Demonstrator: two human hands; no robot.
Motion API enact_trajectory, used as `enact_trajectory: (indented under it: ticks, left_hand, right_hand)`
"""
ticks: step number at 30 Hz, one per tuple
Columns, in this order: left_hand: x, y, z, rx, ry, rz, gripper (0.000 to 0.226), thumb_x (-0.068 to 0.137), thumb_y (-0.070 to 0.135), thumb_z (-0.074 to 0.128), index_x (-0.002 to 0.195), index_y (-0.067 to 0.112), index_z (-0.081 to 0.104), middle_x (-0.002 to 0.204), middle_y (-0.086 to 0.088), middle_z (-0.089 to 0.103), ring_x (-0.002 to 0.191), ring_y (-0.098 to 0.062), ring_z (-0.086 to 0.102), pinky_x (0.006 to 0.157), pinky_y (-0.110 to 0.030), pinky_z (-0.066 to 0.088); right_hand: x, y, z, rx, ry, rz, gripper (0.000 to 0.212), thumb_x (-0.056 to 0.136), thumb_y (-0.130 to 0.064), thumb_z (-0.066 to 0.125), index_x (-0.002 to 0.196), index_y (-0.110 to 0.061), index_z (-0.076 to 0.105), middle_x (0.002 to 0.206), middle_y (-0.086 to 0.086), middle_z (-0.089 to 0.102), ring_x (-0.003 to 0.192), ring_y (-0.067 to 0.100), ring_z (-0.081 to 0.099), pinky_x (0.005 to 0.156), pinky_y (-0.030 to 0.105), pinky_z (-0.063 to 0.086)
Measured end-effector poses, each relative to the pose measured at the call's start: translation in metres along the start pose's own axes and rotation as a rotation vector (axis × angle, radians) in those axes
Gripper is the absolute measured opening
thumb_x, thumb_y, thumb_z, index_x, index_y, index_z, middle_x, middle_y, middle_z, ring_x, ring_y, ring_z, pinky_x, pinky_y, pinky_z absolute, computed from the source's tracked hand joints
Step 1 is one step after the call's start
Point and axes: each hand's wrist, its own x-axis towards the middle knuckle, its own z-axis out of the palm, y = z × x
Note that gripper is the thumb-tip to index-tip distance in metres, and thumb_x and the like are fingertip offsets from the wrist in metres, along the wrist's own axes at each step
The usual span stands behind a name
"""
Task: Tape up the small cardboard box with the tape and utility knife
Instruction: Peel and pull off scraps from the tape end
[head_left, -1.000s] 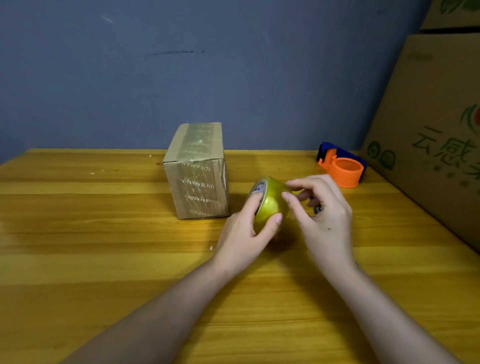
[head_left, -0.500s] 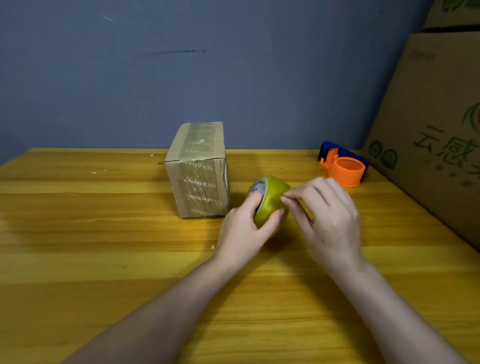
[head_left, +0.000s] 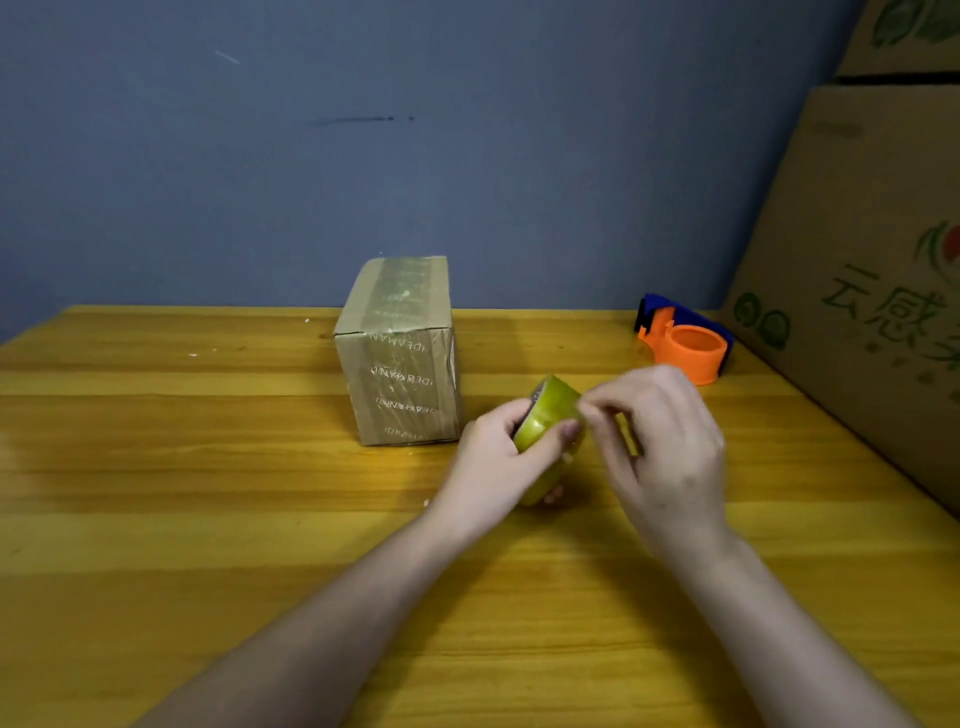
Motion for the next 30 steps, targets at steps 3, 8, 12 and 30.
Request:
enact_trajectory:
  ticks: [3, 8, 12, 30]
  left_hand:
    - [-0.005, 0.001, 0.001, -0.006, -0.088, 0.039, 0.014, 0.090, 0.022, 0.057, 0.076, 0.017, 0.056, 0.054, 0.005, 0.058, 0.042, -0.010, 0.055, 0.045, -0.019, 0.043]
    - [-0.012, 0.001, 0.001, -0.072, -0.167, 0.052, 0.014, 0.086, 0.017, 0.050, 0.096, 0.008, 0.056, 0.058, 0.002, 0.060, 0.047, -0.014, 0.057, 0.047, -0.018, 0.045]
    - [-0.011, -0.001, -0.001, 0.010, -0.155, 0.103, 0.016, 0.084, 0.029, 0.057, 0.099, 0.024, 0.058, 0.062, 0.005, 0.061, 0.047, -0.013, 0.057, 0.047, -0.024, 0.049]
    - [0.004, 0.003, -0.004, 0.499, 0.118, 0.056, 0.039, 0.076, 0.065, 0.043, 0.091, 0.031, 0.055, 0.060, 0.005, 0.061, 0.049, -0.017, 0.062, 0.057, -0.042, 0.054]
  right_hand:
    - [0.003, 0.004, 0.002, 0.104, 0.011, 0.362, 0.014, 0.095, -0.020, 0.051, 0.091, -0.008, 0.058, 0.089, 0.001, 0.054, 0.082, 0.011, 0.050, 0.071, 0.032, 0.046]
    - [0.005, 0.011, 0.001, 0.112, -0.033, 0.556, 0.010, 0.095, -0.025, 0.051, 0.093, -0.015, 0.055, 0.093, -0.007, 0.052, 0.084, 0.005, 0.049, 0.073, 0.035, 0.048]
    - [0.005, 0.016, -0.004, 0.075, -0.047, 0.565, 0.010, 0.096, -0.027, 0.051, 0.096, -0.018, 0.054, 0.088, -0.007, 0.057, 0.082, 0.014, 0.057, 0.072, 0.044, 0.050]
    - [0.002, 0.001, -0.003, -0.082, 0.070, -0.191, 0.007, 0.095, -0.015, 0.053, 0.095, -0.009, 0.051, 0.068, 0.013, 0.063, 0.054, 0.030, 0.051, 0.049, 0.040, 0.044]
